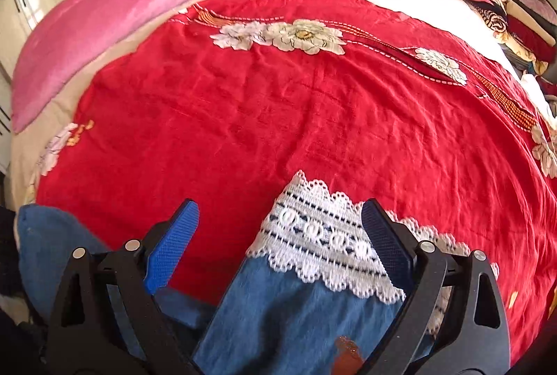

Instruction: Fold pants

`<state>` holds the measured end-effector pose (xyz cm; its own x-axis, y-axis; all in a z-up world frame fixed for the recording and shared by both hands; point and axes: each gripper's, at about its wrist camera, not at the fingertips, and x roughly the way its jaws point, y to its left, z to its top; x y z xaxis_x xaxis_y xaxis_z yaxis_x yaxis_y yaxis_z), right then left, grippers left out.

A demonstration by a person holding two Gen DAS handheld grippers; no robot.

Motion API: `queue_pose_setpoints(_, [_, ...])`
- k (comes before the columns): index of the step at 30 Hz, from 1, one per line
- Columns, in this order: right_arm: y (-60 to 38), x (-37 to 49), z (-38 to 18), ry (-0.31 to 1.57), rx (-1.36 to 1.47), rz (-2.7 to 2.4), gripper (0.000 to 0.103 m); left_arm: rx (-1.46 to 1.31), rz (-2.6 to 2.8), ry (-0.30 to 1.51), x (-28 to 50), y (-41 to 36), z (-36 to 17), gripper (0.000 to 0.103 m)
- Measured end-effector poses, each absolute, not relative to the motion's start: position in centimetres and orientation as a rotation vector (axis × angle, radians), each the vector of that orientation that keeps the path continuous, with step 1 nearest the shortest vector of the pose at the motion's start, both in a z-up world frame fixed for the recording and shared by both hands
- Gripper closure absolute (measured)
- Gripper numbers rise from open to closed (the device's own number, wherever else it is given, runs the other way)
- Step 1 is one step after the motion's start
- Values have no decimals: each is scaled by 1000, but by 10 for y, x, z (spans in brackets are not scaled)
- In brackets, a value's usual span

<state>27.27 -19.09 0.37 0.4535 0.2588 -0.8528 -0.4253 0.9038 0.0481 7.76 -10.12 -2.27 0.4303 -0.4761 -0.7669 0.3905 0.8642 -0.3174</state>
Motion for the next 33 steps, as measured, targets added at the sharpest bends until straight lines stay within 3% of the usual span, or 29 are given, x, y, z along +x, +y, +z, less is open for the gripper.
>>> queue_pose_setpoints(3, [-186,286,-8,1035,-210,391,15,-88,-544,989,77,-102,-26,69])
queue_pose_setpoints(5, [-185,294,-17,1052,-224,362,21,-86,-549,987,77,-101,-27,69])
queue_pose_setpoints(7, [-189,300,-28,1081,-229,365,55,-86,-552,982,76,-101,-27,66])
queue_pose_setpoints(9, [-199,303,-31,1089,-175,390,77,-90,-558,977,76,-100,-26,59])
queue_pose_setpoints(10, [-204,303,-29,1084,-143,407,86,-88,-559,973,75,-100,-25,57])
queue_pose_setpoints(12, [-219,297,-18,1044,-101,412,91,-85,-556,966,74,-100,-24,54])
queue_pose_setpoints(17, [-257,273,18,939,-21,402,92,-91,-543,942,73,-100,-20,45])
queue_pose_setpoints(21, [-288,251,45,878,16,390,92,-74,-526,919,70,-103,-16,47])
queue_pose_setpoints(23, [-301,239,55,853,37,385,92,-57,-513,911,71,-105,-16,54])
queue_pose_setpoints(26, [-325,219,69,817,76,372,92,-38,-504,890,78,-104,-18,78])
queue_pose_setpoints(28, [-342,201,75,802,104,359,92,0,-500,845,71,-103,-12,99])
queue_pose_setpoints(33, [-378,152,70,815,161,327,92,43,-512,798,61,-98,2,101])
